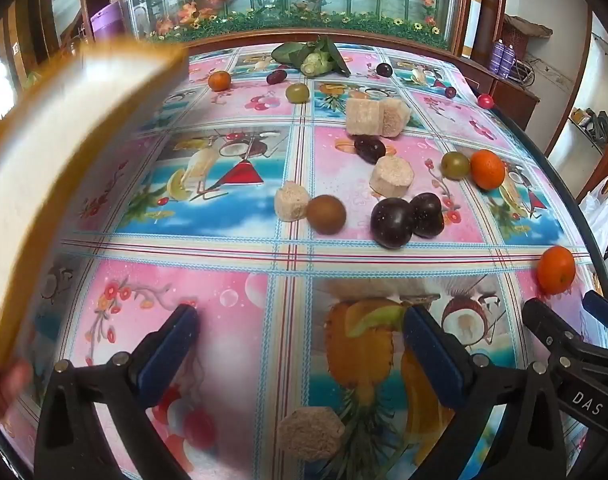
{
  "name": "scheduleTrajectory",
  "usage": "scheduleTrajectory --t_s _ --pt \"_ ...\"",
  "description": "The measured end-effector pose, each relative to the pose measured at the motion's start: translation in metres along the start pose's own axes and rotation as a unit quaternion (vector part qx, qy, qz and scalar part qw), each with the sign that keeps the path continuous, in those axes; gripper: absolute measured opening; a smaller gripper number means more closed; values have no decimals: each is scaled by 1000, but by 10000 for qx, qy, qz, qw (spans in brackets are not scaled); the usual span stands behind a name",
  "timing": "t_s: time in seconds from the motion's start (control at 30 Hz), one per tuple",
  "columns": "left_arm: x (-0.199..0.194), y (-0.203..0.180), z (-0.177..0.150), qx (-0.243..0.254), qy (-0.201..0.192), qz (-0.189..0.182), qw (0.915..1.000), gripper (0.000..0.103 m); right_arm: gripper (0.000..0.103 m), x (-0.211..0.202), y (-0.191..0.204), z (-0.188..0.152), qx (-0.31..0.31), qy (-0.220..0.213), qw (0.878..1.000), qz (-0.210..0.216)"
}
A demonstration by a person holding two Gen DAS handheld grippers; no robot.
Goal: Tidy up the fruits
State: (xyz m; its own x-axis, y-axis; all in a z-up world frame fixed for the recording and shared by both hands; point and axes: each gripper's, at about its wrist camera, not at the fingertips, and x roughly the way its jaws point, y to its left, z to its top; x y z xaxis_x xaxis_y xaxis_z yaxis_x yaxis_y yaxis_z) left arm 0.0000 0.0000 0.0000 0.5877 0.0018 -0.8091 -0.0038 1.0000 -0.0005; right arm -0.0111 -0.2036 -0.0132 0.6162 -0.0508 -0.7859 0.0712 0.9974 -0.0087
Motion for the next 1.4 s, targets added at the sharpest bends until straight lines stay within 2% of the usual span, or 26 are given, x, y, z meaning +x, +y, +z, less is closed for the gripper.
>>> scheduleTrajectory --t_s 1.4 --pt "0 0 0 -6 -7 -7 10000 103 103 0 0 0 -4 12 10000 -5"
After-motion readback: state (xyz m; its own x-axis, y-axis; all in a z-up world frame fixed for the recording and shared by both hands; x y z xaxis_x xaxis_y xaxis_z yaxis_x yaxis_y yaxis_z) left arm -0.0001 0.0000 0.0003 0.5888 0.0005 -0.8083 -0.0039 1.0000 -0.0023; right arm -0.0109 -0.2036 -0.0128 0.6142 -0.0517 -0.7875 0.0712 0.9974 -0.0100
